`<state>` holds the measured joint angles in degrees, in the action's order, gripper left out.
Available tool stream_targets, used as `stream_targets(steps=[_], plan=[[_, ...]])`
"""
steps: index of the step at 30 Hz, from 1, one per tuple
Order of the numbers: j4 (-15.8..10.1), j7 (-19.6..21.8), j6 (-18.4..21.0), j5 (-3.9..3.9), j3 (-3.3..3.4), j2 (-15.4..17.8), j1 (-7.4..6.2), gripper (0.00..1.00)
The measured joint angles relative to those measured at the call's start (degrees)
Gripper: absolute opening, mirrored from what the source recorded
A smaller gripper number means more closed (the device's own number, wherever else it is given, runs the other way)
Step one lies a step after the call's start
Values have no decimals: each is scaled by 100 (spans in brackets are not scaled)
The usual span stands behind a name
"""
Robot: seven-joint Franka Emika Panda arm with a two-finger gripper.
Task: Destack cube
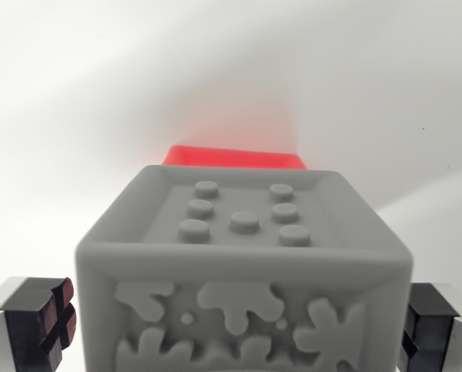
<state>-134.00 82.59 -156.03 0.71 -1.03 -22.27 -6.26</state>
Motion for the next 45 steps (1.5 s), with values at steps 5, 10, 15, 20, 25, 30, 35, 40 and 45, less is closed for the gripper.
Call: stream_targets(steps=[5,10,15,20,25,30,35,40,45], plan=[[3,0,0,0,0,0,0,0],[4,1,-1,0,1,0,0,0],[4,1,-1,0,1,0,0,0],[4,1,-1,0,1,0,0,0],[4,2,-1,0,1,0,0,0],[4,1,0,0,1,0,0,0],[4,1,2,0,1,2,0,0],[2,1,27,0,1,37,0,0],[-11,1,102,0,1,139,0,0]])
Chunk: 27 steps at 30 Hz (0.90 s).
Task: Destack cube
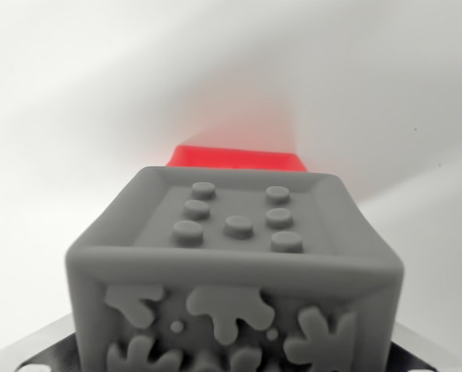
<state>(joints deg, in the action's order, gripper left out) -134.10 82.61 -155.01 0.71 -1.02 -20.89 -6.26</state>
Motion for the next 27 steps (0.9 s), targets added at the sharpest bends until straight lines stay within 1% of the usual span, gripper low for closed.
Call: stream_targets(steps=[13,27], plan=[[-33,0,263,0,0,299,0,0],[-47,-1,699,-1,-3,762,0,0]])
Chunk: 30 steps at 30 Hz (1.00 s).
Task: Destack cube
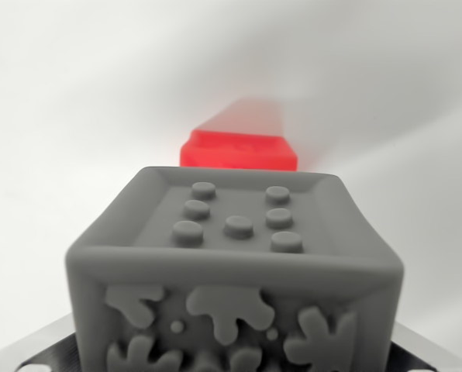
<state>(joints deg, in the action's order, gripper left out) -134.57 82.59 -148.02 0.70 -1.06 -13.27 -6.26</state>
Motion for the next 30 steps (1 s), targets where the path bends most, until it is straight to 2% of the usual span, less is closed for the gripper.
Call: stream_targets(steps=[15,30], plan=[[37,-14,597,-13,-3,575,1,0],[-151,-477,492,-30,63,598,179,0]])
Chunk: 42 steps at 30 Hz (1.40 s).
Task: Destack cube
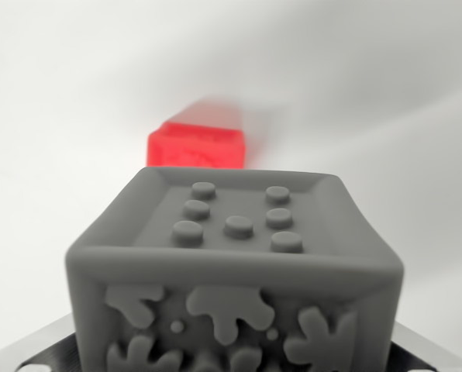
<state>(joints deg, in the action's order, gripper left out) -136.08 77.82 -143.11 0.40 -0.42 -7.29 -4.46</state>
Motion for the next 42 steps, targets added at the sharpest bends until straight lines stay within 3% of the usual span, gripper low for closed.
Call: stream_targets(steps=[42], plan=[[-521,-1516,-506,-52,225,22,608,0]])
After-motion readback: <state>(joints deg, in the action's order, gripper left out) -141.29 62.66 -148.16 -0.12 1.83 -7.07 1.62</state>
